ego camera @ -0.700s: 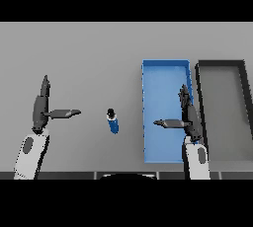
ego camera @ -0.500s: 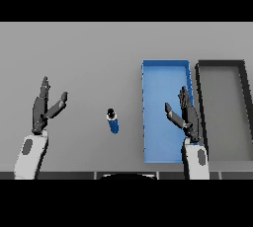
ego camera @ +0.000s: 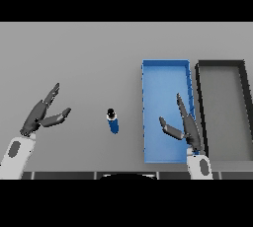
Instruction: Pick up the blue pipe and place it into the blue bin.
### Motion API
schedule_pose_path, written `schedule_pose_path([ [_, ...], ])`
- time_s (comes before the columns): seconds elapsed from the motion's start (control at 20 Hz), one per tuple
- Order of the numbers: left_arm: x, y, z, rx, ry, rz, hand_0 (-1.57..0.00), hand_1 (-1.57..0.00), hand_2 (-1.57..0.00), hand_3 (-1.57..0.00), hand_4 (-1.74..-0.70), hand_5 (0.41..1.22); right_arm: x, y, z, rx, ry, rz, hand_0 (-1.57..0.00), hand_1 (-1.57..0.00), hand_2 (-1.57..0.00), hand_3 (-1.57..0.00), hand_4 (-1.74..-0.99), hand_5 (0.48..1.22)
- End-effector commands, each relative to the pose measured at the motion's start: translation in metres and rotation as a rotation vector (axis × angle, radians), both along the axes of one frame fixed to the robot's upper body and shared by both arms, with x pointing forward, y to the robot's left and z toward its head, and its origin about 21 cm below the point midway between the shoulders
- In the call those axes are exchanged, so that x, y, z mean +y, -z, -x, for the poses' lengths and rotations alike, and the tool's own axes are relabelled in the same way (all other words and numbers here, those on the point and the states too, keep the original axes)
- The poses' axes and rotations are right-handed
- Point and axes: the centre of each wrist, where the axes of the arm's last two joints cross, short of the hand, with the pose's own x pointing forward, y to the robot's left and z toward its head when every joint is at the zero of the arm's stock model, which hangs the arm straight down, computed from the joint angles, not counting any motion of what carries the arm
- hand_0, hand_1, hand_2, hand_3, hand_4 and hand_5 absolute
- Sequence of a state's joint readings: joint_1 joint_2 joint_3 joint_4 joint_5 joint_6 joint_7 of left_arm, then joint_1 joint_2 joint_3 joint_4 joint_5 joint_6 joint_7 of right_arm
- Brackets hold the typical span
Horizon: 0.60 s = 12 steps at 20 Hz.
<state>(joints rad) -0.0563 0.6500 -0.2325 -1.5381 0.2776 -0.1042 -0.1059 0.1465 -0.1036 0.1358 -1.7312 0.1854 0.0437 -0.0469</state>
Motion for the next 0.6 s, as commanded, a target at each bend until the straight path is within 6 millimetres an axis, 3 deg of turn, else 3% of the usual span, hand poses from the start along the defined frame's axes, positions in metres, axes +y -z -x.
schedule_pose_path([
  [0.0, 0.002, -0.001, 0.002, 0.007, 0.016, 0.008, 0.0, 0.0, 0.0, 0.0, -1.08, 0.604, -0.001, -0.001, 0.002, 0.0, 0.012, 0.008, 0.0, 0.0, 0.0, 0.0, -1.186, 0.601],
  [0.25, -0.014, -0.004, 0.015, 0.044, 0.204, 0.019, 0.0, 0.0, 0.0, 0.0, -1.1, 0.554, -0.001, -0.005, -0.005, -0.024, -0.007, 0.011, 0.0, 0.0, 0.0, 0.0, -1.198, 0.607],
  [0.55, -0.067, 0.009, 0.032, 0.08, 0.365, 0.019, 0.0, 0.0, 0.0, 0.0, -1.18, 0.484, 0.001, -0.002, 0.002, -0.018, -0.015, 0.016, 0.0, 0.0, 0.0, 0.0, -1.212, 0.613],
])
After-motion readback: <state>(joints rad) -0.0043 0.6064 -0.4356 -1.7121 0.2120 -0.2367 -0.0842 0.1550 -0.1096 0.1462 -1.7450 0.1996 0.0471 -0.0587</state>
